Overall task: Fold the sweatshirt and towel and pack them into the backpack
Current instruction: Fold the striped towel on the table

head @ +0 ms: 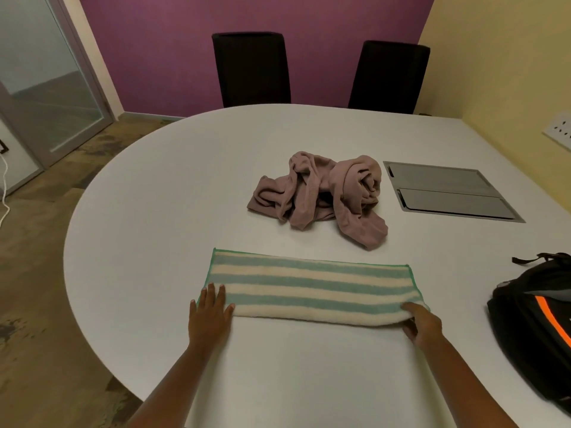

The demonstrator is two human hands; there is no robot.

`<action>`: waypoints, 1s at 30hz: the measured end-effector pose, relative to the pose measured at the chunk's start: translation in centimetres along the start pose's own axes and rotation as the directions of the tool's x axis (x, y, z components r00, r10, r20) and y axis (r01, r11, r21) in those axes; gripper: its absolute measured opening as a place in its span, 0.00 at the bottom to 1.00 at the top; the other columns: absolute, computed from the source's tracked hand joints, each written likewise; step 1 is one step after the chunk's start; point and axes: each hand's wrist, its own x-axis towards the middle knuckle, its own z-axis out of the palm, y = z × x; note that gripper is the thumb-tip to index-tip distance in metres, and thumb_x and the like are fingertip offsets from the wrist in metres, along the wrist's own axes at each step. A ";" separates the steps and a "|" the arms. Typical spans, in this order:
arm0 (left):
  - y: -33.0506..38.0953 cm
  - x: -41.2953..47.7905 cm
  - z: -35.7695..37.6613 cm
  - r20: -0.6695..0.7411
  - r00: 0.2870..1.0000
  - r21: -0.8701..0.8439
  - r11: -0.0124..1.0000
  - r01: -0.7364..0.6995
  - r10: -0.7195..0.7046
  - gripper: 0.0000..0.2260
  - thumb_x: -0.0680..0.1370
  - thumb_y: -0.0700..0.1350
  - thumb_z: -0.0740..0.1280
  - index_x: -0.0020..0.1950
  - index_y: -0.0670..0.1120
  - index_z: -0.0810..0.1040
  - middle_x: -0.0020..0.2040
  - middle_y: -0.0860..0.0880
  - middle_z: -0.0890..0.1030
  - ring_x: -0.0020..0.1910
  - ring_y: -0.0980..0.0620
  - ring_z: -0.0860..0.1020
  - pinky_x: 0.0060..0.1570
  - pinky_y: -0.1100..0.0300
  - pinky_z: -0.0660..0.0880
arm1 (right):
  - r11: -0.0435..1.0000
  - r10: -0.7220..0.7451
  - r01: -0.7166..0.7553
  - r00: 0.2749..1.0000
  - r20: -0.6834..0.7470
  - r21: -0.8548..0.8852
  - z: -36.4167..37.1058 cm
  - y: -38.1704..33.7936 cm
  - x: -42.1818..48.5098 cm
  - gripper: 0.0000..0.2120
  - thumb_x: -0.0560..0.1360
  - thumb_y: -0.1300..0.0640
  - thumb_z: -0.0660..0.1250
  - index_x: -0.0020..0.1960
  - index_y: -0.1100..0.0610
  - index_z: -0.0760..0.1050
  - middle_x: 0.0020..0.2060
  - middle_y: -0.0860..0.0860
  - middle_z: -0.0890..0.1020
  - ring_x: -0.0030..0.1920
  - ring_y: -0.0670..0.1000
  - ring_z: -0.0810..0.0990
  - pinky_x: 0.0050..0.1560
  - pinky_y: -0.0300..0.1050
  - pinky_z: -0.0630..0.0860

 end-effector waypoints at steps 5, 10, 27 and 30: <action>-1.0 0.9 -0.9 0.041 0.998 0.032 0.998 -0.054 0.052 0.38 0.70 0.58 0.39 0.68 0.38 0.70 0.68 0.35 0.70 0.67 0.38 0.71 0.62 0.41 0.69 | 0.978 -0.201 0.204 0.977 -0.076 0.039 3.7 -0.9 -2.1 0.07 0.70 0.61 0.68 0.47 0.59 0.73 0.45 0.57 0.75 0.44 0.55 0.73 0.45 0.48 0.72; -0.7 2.2 -2.1 0.078 0.978 -0.067 0.980 -0.190 0.195 0.31 0.76 0.56 0.43 0.56 0.38 0.79 0.57 0.36 0.79 0.57 0.38 0.79 0.52 0.43 0.78 | 0.913 -0.398 0.393 0.917 -0.032 -0.114 10.3 -1.5 -7.3 0.06 0.72 0.58 0.67 0.46 0.60 0.72 0.43 0.57 0.76 0.45 0.56 0.74 0.49 0.50 0.71; 3.4 7.2 -8.9 0.510 0.770 -0.776 -0.181 0.604 0.384 0.22 0.80 0.57 0.55 0.53 0.40 0.78 0.44 0.42 0.84 0.41 0.48 0.83 0.43 0.57 0.81 | 0.299 -0.550 0.830 0.553 0.626 -0.470 23.3 8.2 -18.3 0.18 0.77 0.53 0.62 0.64 0.58 0.69 0.59 0.52 0.75 0.61 0.49 0.72 0.73 0.50 0.54; 2.8 8.4 -8.9 0.481 0.827 -0.853 -0.063 0.519 0.292 0.13 0.80 0.44 0.60 0.60 0.38 0.74 0.45 0.42 0.81 0.39 0.48 0.81 0.36 0.61 0.80 | 0.157 -0.542 0.886 0.447 0.712 -0.437 23.6 9.8 -18.6 0.17 0.74 0.49 0.58 0.55 0.60 0.74 0.58 0.51 0.77 0.63 0.49 0.72 0.71 0.57 0.60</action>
